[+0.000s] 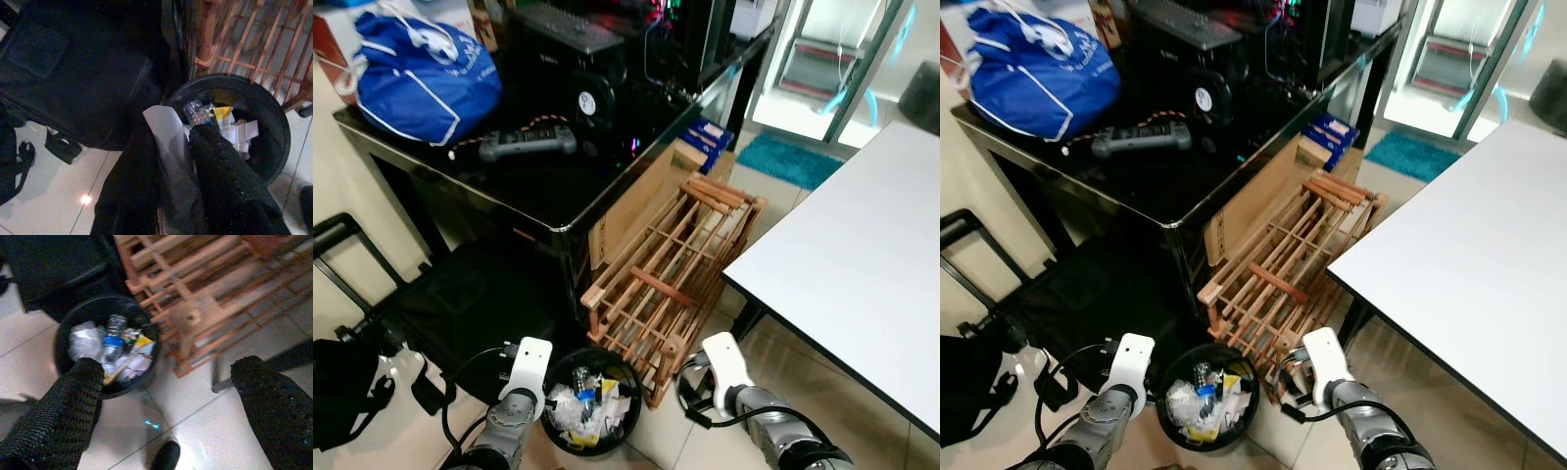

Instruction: Picking trash to rubbish bin

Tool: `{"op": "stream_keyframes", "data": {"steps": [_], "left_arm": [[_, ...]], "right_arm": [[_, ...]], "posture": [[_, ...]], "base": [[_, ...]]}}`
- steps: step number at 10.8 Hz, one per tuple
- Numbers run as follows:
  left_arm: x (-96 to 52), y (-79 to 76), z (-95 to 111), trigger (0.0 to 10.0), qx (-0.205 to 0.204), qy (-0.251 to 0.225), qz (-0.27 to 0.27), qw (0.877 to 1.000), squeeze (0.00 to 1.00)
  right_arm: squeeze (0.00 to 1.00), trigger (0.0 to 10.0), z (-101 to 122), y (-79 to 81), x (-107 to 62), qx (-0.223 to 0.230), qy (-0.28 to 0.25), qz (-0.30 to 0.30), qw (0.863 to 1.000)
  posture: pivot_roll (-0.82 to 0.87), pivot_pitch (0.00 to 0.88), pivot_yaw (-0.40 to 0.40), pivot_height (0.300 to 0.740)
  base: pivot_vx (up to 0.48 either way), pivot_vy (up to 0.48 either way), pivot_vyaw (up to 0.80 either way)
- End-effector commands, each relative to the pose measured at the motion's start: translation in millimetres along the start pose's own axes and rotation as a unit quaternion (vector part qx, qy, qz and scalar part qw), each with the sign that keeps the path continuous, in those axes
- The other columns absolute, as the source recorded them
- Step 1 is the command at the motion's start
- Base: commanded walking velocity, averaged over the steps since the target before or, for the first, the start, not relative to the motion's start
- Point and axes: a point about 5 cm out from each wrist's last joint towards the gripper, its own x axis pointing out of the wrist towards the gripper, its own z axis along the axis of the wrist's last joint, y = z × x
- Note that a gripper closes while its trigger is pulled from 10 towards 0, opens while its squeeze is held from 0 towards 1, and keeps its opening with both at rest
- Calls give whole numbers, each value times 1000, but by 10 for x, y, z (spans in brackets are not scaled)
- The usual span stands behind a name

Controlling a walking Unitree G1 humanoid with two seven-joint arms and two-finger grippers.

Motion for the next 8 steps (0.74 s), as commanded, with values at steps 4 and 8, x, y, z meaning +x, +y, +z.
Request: {"op": "stream_keyframes", "data": {"steps": [4,8], "left_arm": [[37,-96,140,10000,7,-12,-29,999,0],[32,-366,213,10000,8,-22,-73,997,0]], "right_arm": [[0,10000,63,79,-22,-21,-17,73,997],[0,10000,19,48,-210,-21,-39,99,994]], "posture": [[-58,132,-26,740],[-104,229,-68,740]], "base": [[0,0,0],[0,0,0]]}}
